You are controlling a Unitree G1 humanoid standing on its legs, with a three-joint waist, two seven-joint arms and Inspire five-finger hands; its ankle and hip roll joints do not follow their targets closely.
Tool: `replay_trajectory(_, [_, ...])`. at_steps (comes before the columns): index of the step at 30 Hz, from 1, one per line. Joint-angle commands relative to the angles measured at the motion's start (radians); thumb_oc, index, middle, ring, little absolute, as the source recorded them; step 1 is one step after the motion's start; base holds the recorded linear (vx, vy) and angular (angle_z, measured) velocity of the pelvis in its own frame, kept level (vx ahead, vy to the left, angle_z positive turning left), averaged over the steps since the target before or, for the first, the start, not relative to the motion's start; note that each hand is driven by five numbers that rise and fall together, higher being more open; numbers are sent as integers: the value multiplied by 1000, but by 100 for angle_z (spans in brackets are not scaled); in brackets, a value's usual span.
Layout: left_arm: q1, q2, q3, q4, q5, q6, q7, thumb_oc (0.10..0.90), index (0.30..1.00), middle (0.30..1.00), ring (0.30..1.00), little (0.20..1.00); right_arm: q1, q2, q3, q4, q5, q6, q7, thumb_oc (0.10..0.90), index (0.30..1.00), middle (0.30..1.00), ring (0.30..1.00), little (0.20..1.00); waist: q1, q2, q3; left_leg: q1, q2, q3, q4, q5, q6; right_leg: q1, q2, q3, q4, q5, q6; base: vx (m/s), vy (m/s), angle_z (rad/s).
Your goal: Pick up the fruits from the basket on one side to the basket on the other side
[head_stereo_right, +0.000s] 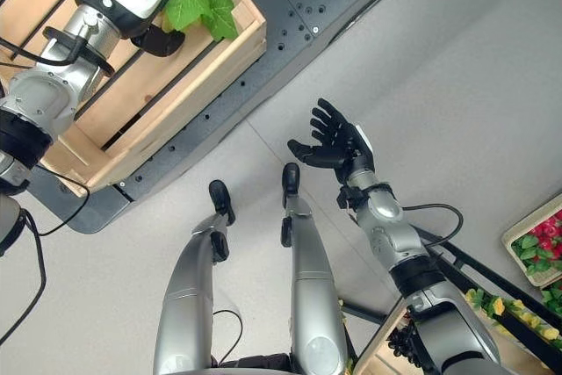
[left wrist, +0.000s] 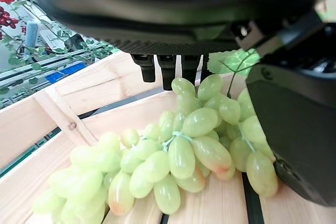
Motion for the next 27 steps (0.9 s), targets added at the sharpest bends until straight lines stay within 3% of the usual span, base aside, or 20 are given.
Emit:
replay_trajectory(1, [-97,-23,-7,71,-39,38,-115,800,900,900,900,900,-1,-21,-47,-106,-15,-62,-34,800,900,900,900,900,-25,0,-10,34,-30,23,-109,16,-25,42,36,-28,17,-48,19,0,0,0])
replay_trajectory(4, [-83,-17,-25,80,-83,-4,-258,800,900,900,900,900,6,-32,-57,-112,-13,-79,-32,800,900,900,900,900,-28,4,-10,27,-29,27,-104,15,-25,33,35,-29,20,-48,21,0,0,0])
replay_trajectory(9, [-44,-1,-33,68,-173,14,-469,800,900,900,900,900,10,-48,-74,-114,-11,-83,-25,800,900,900,900,900,-26,13,-10,28,-28,28,-102,13,-24,32,31,-28,23,-50,24,-1,5,-2])
replay_trajectory(10, [-27,0,-24,60,-197,14,-514,544,516,516,516,516,14,-51,-79,-116,-7,-90,-22,800,900,900,900,900,-24,16,-10,34,-29,30,-105,14,-22,37,30,-27,22,-51,24,0,0,0])
replay_trajectory(11, [-21,-1,-20,58,-213,15,-539,400,300,300,300,300,16,-52,-81,-118,-7,-92,-21,800,900,900,900,900,-23,17,-10,36,-29,30,-107,14,-22,40,30,-29,21,-51,24,0,0,0])
replay_trajectory(17, [3,0,2,54,-230,13,-639,400,300,300,300,300,19,-50,-94,-115,-3,-97,-21,800,900,900,900,900,-17,20,-10,71,-30,28,-112,13,-19,75,26,-35,19,-57,23,-11,-2,-3])
replay_trajectory(23, [-14,21,-7,62,-205,-46,-607,400,300,300,300,300,27,-54,-108,-118,22,-110,-19,800,900,900,900,900,-14,22,-10,115,-32,27,-125,11,-14,117,23,-40,9,-59,23,-24,-1,-6])
replay_trajectory(27, [0,54,-12,52,-146,-87,-498,400,300,300,300,300,47,-51,-120,-131,31,-115,-10,800,900,900,900,900,-10,23,-10,171,-35,23,-132,3,-9,171,21,-42,4,-65,22,-26,-10,2])
